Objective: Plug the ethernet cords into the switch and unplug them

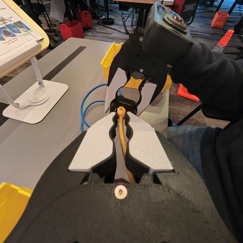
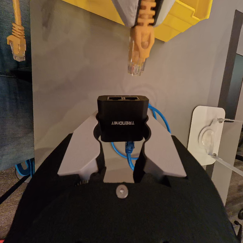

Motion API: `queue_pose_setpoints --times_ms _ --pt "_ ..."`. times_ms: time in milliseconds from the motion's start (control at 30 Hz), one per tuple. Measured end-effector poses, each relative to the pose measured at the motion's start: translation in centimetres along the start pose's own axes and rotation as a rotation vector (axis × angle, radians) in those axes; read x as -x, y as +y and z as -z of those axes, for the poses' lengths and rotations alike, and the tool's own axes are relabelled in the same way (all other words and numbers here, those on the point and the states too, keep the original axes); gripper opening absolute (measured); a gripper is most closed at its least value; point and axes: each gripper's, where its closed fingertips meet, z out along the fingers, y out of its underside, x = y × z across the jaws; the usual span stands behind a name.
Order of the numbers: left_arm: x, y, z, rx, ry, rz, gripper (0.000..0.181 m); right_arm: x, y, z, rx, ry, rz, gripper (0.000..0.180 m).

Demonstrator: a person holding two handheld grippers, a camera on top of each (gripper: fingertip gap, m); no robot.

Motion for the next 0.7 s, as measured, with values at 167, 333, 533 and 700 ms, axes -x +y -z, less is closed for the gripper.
queue_pose_setpoints --times_ms 167,333,533,700 --pt "-0.06 0.13 -0.18 0.004 0.003 -0.003 0.01 -0.11 -0.26 0.29 0.018 0.024 0.021 0.062" --pt "-0.16 0.1 -0.22 -0.001 0.006 -0.007 0.01 -0.05 -0.48 0.47 0.015 0.027 0.028 0.061" --pt "-0.19 -0.02 -0.17 -0.005 0.006 -0.011 0.01 0.12 -0.71 0.66 0.013 0.024 0.031 0.061" --pt "-0.27 -0.06 -0.19 -0.006 0.007 -0.015 0.01 0.17 -0.88 0.71 0.007 0.023 0.033 0.061"
